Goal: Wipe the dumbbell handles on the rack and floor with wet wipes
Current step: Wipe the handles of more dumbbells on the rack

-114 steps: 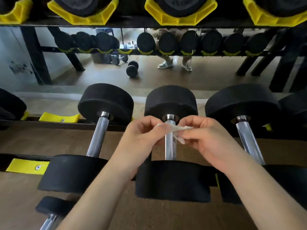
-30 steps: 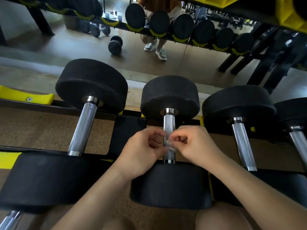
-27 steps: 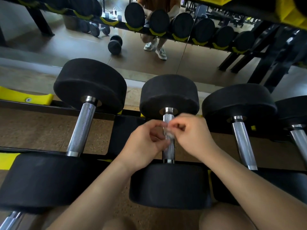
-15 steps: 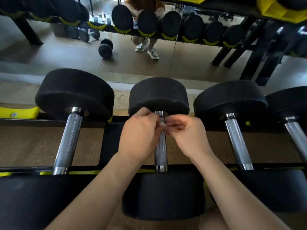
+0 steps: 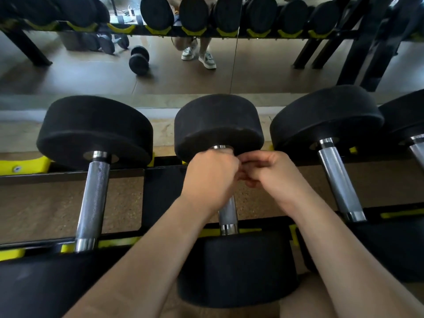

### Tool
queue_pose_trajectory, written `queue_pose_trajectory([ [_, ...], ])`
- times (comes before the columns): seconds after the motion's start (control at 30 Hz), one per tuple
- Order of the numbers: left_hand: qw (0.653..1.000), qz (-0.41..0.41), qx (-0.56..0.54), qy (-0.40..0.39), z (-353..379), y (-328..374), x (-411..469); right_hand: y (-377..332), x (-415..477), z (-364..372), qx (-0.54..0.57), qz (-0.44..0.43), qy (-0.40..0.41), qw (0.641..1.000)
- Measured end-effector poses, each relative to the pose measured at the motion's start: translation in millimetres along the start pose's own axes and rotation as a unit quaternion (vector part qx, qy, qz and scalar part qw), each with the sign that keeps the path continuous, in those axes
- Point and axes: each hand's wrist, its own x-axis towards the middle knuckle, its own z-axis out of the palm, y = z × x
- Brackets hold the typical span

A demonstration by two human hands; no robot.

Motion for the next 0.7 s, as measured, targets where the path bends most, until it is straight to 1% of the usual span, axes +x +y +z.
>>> queue_pose_trajectory([
  [0.03, 0.998, 0.03, 0.026, -0.04, -2.6, 2.7, 1.1, -0.5, -3.8, -4.0, -0.018, 0.0, -0.026, 0.999],
  [0.1, 0.994, 0.056, 0.052, -0.072, -10.8, 3.4, 7.7, -0.1, -9.3, -7.2, -0.037, -0.008, -0.055, 0.998],
  [0.17, 0.995, 0.054, 0.062, -0.058, -11.7, 0.0, 12.9, -0.3, -8.9, -4.2, -0.043, -0.031, -0.043, 0.998],
  [0.23, 0.995, 0.062, 0.065, -0.041, -8.2, -4.8, 10.0, -3.5, -4.3, -0.2, -0.068, -0.079, -0.008, 0.995],
  [0.3, 0.995, 0.087, 0.008, -0.04, -6.3, -8.4, 0.5, -5.4, -3.7, -0.5, -0.082, -0.112, -0.017, 0.99],
  [0.37, 0.99, 0.094, -0.07, -0.079, -14.2, -11.9, -6.9, -5.9, -8.5, -2.7, -0.083, -0.115, -0.054, 0.988],
  [0.43, 0.983, 0.065, -0.124, -0.122, -27.1, -17.8, -13.8, -6.3, -10.8, -1.2, -0.108, -0.122, -0.057, 0.985],
  [0.47, 0.981, 0.038, -0.149, -0.122, -35.2, -20.6, -19.1, -6.7, -10.0, 0.6, -0.138, -0.136, -0.038, 0.98],
  [0.53, 0.971, -0.031, -0.218, -0.092, -53.1, -23.7, -36.5, -7.4, -8.2, 5.7, -0.178, -0.155, -0.003, 0.972],
  [0.57, 0.965, -0.052, -0.247, -0.07, -61.2, -22.6, -49.5, -6.1, -9.1, 7.0, -0.177, -0.149, -0.001, 0.973],
  [0.63, 0.956, -0.06, -0.283, -0.05, -69.7, -14.7, -80.3, 0.5, -17.2, 5.5, -0.171, -0.113, -0.026, 0.978],
  [0.7, 0.948, -0.071, -0.308, -0.037, -66.5, -2.9, -107.0, 4.0, -31.2, 1.8, -0.165, -0.057, -0.085, 0.981],
])
